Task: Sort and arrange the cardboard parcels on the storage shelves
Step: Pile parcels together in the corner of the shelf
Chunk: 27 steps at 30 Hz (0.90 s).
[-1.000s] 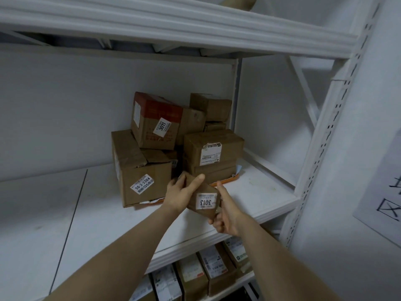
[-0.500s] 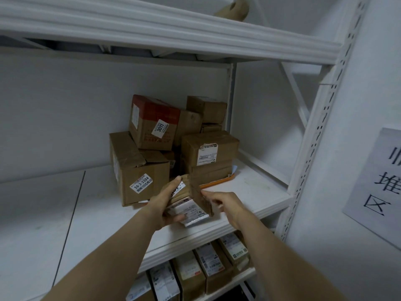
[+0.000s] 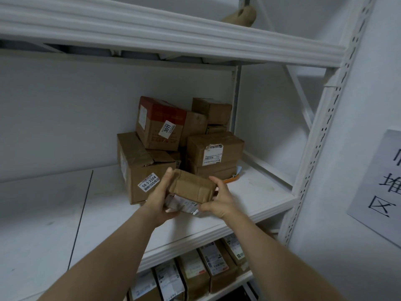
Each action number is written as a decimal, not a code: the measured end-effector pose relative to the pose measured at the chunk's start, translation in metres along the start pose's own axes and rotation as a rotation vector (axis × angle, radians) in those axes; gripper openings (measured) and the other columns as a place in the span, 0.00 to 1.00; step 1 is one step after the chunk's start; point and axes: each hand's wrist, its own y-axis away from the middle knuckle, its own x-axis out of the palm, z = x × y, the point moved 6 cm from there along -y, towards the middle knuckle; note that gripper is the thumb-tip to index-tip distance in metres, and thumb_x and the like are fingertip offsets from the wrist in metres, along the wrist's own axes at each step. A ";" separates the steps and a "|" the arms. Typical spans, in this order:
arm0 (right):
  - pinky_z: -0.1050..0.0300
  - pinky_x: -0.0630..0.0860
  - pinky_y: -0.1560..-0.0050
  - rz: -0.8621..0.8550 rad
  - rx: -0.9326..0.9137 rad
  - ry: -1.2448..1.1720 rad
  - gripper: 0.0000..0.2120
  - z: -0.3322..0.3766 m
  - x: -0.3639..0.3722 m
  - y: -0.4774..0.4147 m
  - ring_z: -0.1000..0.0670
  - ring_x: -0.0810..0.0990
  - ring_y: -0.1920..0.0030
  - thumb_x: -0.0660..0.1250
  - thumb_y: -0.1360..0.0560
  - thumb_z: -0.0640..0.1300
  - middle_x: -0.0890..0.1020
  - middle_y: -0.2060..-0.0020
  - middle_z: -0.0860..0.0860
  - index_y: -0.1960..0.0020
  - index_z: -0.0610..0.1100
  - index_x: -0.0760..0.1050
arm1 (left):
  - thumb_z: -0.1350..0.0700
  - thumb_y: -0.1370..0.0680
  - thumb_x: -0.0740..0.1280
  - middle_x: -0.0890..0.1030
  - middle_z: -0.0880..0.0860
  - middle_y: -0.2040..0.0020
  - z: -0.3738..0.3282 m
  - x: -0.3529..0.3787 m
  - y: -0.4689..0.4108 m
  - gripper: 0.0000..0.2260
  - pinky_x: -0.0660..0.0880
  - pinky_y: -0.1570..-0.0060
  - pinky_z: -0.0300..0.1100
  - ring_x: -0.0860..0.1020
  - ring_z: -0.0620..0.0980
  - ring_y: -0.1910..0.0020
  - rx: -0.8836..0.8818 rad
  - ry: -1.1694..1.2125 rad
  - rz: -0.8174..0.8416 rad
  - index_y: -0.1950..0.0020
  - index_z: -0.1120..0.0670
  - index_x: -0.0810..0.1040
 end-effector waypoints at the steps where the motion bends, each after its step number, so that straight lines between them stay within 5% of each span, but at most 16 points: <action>1: 0.53 0.72 0.35 -0.012 -0.022 0.046 0.48 0.004 0.002 0.001 0.47 0.70 0.35 0.79 0.41 0.35 0.66 0.32 0.47 0.28 0.50 0.61 | 0.39 0.27 0.67 0.84 0.53 0.59 -0.003 0.001 0.004 0.20 0.72 0.59 0.44 0.77 0.52 0.55 0.020 0.007 -0.008 0.47 0.54 0.77; 5: 0.52 0.67 0.31 0.028 0.008 0.015 0.55 0.009 0.005 0.006 0.46 0.64 0.28 0.80 0.39 0.35 0.61 0.26 0.48 0.22 0.50 0.51 | 0.44 0.30 0.72 0.80 0.57 0.44 -0.001 -0.015 -0.001 0.25 0.74 0.55 0.50 0.77 0.55 0.48 0.029 0.038 -0.128 0.38 0.54 0.73; 10: 0.42 0.58 0.30 0.157 0.187 -0.337 0.50 0.006 0.011 0.016 0.42 0.58 0.26 0.70 0.30 0.29 0.58 0.24 0.45 0.22 0.55 0.45 | 0.41 0.26 0.64 0.79 0.60 0.45 0.005 -0.011 -0.002 0.22 0.73 0.49 0.51 0.76 0.59 0.45 -0.052 0.181 -0.023 0.41 0.55 0.77; 17: 0.40 0.76 0.40 0.196 0.178 -0.582 0.40 0.007 0.023 0.015 0.43 0.73 0.36 0.78 0.35 0.42 0.73 0.41 0.52 0.32 0.60 0.61 | 0.39 0.25 0.62 0.79 0.60 0.48 0.008 -0.006 -0.001 0.23 0.72 0.49 0.50 0.75 0.57 0.47 -0.032 0.215 -0.013 0.40 0.56 0.76; 20: 0.42 0.79 0.43 0.123 0.139 -0.515 0.47 0.007 0.020 0.010 0.43 0.75 0.37 0.79 0.36 0.41 0.72 0.34 0.48 0.26 0.57 0.58 | 0.39 0.26 0.63 0.77 0.60 0.41 0.011 -0.014 -0.004 0.26 0.70 0.44 0.54 0.73 0.59 0.42 -0.030 0.101 -0.118 0.35 0.55 0.73; 23: 0.46 0.74 0.35 0.022 0.039 -0.299 0.54 0.012 0.013 0.008 0.45 0.70 0.32 0.81 0.39 0.41 0.66 0.29 0.48 0.24 0.59 0.52 | 0.40 0.27 0.67 0.72 0.55 0.33 0.008 -0.020 0.002 0.30 0.64 0.36 0.58 0.68 0.57 0.32 0.016 -0.054 -0.273 0.30 0.52 0.67; 27: 0.43 0.71 0.33 -0.084 -0.095 -0.046 0.67 0.019 0.012 0.012 0.47 0.61 0.26 0.83 0.51 0.53 0.58 0.26 0.51 0.24 0.60 0.45 | 0.32 0.44 0.76 0.70 0.50 0.30 0.003 -0.002 0.009 0.52 0.59 0.34 0.62 0.66 0.54 0.30 0.070 -0.201 -0.104 0.25 0.47 0.60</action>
